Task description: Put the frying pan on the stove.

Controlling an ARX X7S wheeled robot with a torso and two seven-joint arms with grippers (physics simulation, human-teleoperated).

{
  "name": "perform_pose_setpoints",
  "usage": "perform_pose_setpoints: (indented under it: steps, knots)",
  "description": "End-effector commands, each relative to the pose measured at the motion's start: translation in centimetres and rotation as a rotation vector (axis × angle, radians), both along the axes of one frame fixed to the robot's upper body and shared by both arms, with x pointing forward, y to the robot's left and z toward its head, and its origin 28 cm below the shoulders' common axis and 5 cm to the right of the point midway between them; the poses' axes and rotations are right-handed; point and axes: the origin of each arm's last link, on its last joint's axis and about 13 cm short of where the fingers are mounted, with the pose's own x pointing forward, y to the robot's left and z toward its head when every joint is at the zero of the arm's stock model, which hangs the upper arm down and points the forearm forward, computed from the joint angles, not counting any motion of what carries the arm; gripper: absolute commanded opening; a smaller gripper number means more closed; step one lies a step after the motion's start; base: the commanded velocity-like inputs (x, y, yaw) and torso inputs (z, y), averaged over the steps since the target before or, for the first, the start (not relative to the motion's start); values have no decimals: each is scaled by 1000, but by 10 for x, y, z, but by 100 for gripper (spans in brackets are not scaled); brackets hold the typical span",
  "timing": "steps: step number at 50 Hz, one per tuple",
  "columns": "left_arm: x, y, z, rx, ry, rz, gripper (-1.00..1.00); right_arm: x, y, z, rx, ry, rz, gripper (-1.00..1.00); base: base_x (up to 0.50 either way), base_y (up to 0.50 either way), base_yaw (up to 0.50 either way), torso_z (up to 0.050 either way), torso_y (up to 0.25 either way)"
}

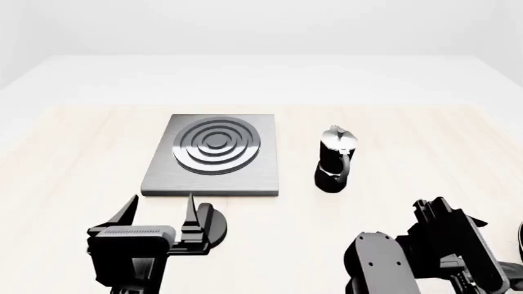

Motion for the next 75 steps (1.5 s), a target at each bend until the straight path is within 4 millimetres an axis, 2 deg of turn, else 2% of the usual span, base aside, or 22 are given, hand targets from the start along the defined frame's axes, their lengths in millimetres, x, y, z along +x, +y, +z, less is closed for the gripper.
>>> perform_pose_setpoints:
  steps: [1, 13, 31, 40, 56, 75]
  knots:
    - [0, 1, 1, -1, 0, 0, 100, 12, -1, -8, -9, 35, -13, 100, 0, 0, 0, 0, 0]
    - [0, 2, 0, -3, 2, 6, 100, 18, -9, -14, 1, 58, -20, 100, 0, 0, 0, 0, 0]
    - [-1, -1, 0, 1, 0, 2, 100, 12, -28, -23, 66, 71, 27, 100, 0, 0, 0, 0, 0]
    - [0, -1, 2, 6, -2, 3, 100, 12, -31, -27, 82, 84, 34, 100, 0, 0, 0, 0, 0]
    - [0, -2, 0, 7, -2, 0, 100, 0, -39, -35, 103, 97, 6, 100, 0, 0, 0, 0, 0]
    - [-2, -3, 0, 10, -2, -4, 100, -2, -38, -42, 180, 100, 38, 100, 0, 0, 0, 0, 0]
